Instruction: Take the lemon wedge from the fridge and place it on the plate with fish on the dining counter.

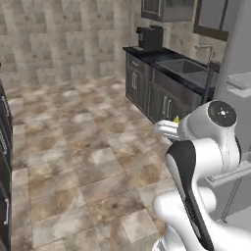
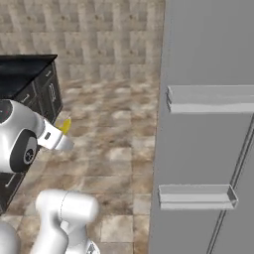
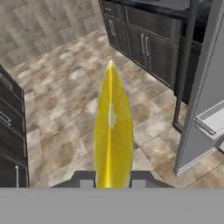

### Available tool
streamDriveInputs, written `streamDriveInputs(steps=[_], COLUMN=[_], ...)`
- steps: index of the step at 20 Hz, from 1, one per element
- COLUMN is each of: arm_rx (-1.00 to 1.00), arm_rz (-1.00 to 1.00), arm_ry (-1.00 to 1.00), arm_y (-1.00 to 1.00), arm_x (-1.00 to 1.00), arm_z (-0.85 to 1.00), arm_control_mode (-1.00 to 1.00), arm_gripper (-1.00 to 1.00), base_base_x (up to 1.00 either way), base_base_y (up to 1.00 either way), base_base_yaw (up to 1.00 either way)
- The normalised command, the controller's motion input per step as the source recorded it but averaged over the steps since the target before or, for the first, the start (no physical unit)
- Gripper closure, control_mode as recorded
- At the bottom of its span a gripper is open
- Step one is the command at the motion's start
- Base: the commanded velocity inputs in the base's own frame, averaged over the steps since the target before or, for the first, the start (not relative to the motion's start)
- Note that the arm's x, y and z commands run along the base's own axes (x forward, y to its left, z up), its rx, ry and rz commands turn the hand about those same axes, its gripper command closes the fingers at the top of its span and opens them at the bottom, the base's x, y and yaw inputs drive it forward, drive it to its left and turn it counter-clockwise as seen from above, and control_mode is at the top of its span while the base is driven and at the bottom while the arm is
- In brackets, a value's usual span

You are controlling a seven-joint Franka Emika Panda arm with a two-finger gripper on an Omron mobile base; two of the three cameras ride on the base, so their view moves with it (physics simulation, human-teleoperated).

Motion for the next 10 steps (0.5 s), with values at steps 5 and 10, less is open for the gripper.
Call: streamDriveInputs(steps=[5, 10], arm_rx=[0.00, 0.00], arm_rz=[0.00, 0.00], arm_ry=[0.00, 0.00], arm_y=[0.00, 0.00], arm_x=[0.00, 0.00], arm_z=[0.00, 0.00], arm_control_mode=[1.00, 1.00], arm_gripper=[1.00, 1.00], base_base_x=[0.00, 0.00], base_base_y=[0.02, 0.14], base_base_yaw=[0.96, 0.95])
